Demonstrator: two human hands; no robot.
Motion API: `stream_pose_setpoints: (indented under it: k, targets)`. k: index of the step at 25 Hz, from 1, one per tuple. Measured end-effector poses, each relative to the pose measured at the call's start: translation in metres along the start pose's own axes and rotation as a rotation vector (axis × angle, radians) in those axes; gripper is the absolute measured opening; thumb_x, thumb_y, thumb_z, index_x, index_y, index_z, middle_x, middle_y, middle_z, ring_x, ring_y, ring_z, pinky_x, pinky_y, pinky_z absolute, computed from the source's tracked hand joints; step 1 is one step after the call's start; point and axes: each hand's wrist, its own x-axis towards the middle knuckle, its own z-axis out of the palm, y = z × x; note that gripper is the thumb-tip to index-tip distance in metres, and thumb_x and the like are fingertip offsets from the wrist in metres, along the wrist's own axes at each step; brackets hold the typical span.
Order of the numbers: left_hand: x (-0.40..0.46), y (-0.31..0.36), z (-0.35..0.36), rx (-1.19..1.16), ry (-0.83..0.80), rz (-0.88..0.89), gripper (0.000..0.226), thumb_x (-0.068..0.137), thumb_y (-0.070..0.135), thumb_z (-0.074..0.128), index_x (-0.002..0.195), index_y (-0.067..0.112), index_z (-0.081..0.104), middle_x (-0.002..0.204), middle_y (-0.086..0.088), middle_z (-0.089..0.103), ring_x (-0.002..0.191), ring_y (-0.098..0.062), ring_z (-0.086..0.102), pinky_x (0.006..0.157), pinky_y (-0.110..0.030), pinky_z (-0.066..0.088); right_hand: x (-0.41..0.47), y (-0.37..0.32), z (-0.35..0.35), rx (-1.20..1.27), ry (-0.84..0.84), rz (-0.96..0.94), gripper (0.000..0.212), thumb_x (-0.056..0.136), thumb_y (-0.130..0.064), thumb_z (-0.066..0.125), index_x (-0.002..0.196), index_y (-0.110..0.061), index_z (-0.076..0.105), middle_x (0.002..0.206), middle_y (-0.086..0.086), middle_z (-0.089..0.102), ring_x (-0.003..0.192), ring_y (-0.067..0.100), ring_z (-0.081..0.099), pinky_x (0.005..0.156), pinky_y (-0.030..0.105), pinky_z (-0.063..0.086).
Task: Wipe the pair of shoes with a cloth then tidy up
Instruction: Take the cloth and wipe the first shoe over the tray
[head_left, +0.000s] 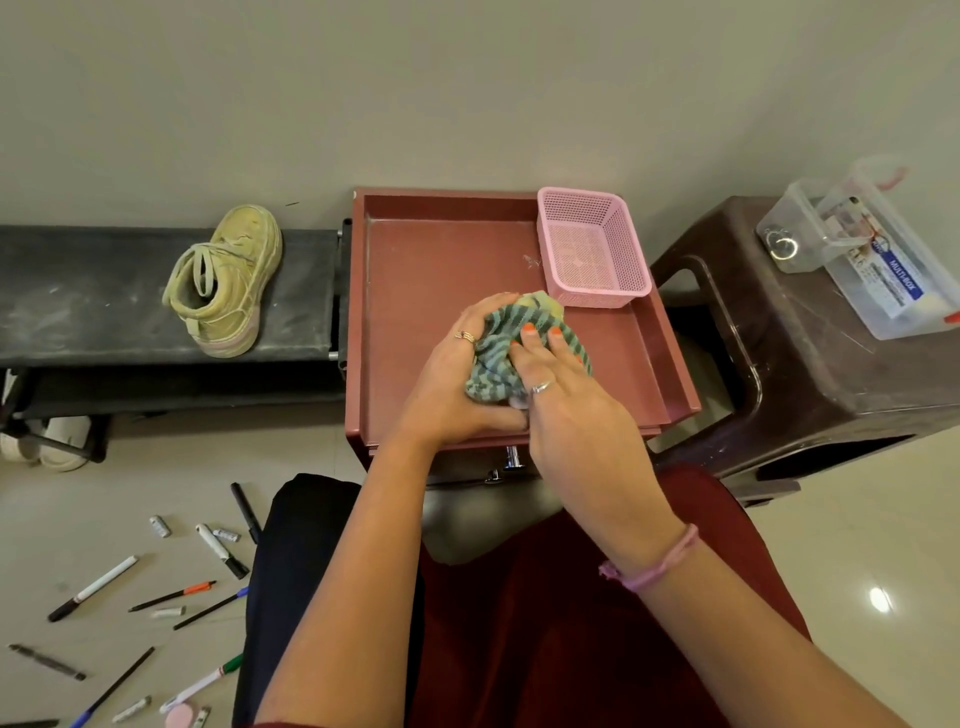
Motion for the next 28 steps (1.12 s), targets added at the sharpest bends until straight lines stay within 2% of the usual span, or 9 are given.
stream_pose_setpoints:
  k: [5, 8, 10, 12, 15, 18, 20, 26, 28]
  targets:
    - [0.005, 0.004, 0.003, -0.123, 0.031, -0.022, 0.091, 0.050, 0.017, 0.088, 0.126, 0.039, 0.043, 0.130, -0.003, 0.056, 0.121, -0.016, 0.056, 0.104, -0.042, 0.045, 0.026, -0.006, 0.008, 0.001, 0.040, 0.100, 0.046, 0.076, 0.001, 0.067, 0.121, -0.003, 0.060, 0.128, 0.014, 0.060, 0.123, 0.033, 0.053, 0.092, 0.048, 0.049]
    - [0.004, 0.002, 0.002, -0.121, -0.020, -0.053, 0.092, 0.048, 0.018, 0.088, 0.126, 0.038, 0.043, 0.128, -0.002, 0.055, 0.118, -0.014, 0.057, 0.101, -0.040, 0.047, 0.016, 0.003, -0.003, 0.033, 0.066, 0.039, 0.039, 0.080, -0.007, 0.053, 0.118, -0.003, 0.061, 0.119, 0.013, 0.064, 0.109, 0.030, 0.060, 0.086, 0.039, 0.051]
    - [0.004, 0.001, 0.004, -0.114, -0.025, -0.050, 0.093, 0.050, 0.023, 0.088, 0.130, 0.028, 0.042, 0.130, -0.006, 0.050, 0.119, -0.013, 0.054, 0.102, -0.034, 0.047, 0.003, 0.013, -0.010, 0.050, 0.059, 0.010, 0.045, 0.070, -0.004, 0.056, 0.115, -0.002, 0.062, 0.108, 0.013, 0.066, 0.096, 0.025, 0.059, 0.079, 0.029, 0.050]
    - [0.004, 0.000, 0.007, -0.076, -0.031, -0.031, 0.089, 0.056, 0.027, 0.086, 0.133, 0.024, 0.041, 0.133, -0.005, 0.048, 0.121, -0.012, 0.051, 0.104, -0.033, 0.045, -0.011, 0.020, -0.008, 0.036, 0.011, -0.015, 0.057, 0.061, 0.000, 0.064, 0.117, -0.002, 0.058, 0.109, 0.016, 0.065, 0.100, 0.027, 0.059, 0.087, 0.027, 0.040]
    - [0.004, 0.000, 0.011, -0.069, -0.064, -0.047, 0.087, 0.058, 0.030, 0.085, 0.132, 0.035, 0.040, 0.135, 0.001, 0.047, 0.125, -0.012, 0.049, 0.106, -0.039, 0.043, -0.019, 0.013, -0.003, 0.014, 0.008, 0.004, 0.049, 0.073, 0.003, 0.060, 0.122, 0.000, 0.055, 0.121, 0.020, 0.061, 0.112, 0.036, 0.059, 0.100, 0.035, 0.041]
    - [0.003, 0.002, 0.012, -0.079, -0.075, -0.098, 0.101, 0.050, 0.026, 0.088, 0.137, 0.023, 0.037, 0.133, -0.003, 0.052, 0.122, -0.016, 0.054, 0.104, -0.040, 0.045, 0.002, 0.000, -0.005, -0.048, 0.015, 0.088, 0.054, 0.070, 0.009, 0.067, 0.122, 0.004, 0.058, 0.125, 0.022, 0.059, 0.118, 0.037, 0.056, 0.093, 0.046, 0.046]
    - [0.003, 0.003, 0.009, -0.104, -0.052, -0.128, 0.101, 0.049, 0.024, 0.088, 0.137, 0.017, 0.037, 0.129, -0.003, 0.056, 0.120, -0.013, 0.056, 0.104, -0.037, 0.045, 0.015, -0.005, -0.004, -0.027, -0.006, 0.103, 0.057, 0.069, 0.009, 0.071, 0.124, 0.003, 0.058, 0.127, 0.021, 0.058, 0.121, 0.037, 0.053, 0.095, 0.046, 0.044]
    - [0.002, 0.004, 0.012, -0.109, -0.050, -0.114, 0.074, 0.064, 0.026, 0.080, 0.126, 0.040, 0.042, 0.136, 0.003, 0.048, 0.127, -0.014, 0.049, 0.108, -0.042, 0.041, -0.032, -0.011, -0.013, -0.141, -0.043, 0.026, 0.061, 0.063, 0.007, 0.076, 0.121, 0.006, 0.058, 0.124, 0.023, 0.059, 0.116, 0.037, 0.057, 0.096, 0.041, 0.042]
    - [0.003, 0.007, 0.018, -0.143, -0.062, -0.136, 0.080, 0.058, 0.030, 0.081, 0.127, 0.039, 0.041, 0.137, 0.000, 0.048, 0.127, -0.014, 0.050, 0.109, -0.037, 0.041, -0.022, -0.004, -0.011, -0.099, -0.026, 0.062, 0.057, 0.067, 0.009, 0.071, 0.123, 0.006, 0.057, 0.126, 0.023, 0.058, 0.117, 0.037, 0.056, 0.096, 0.044, 0.042]
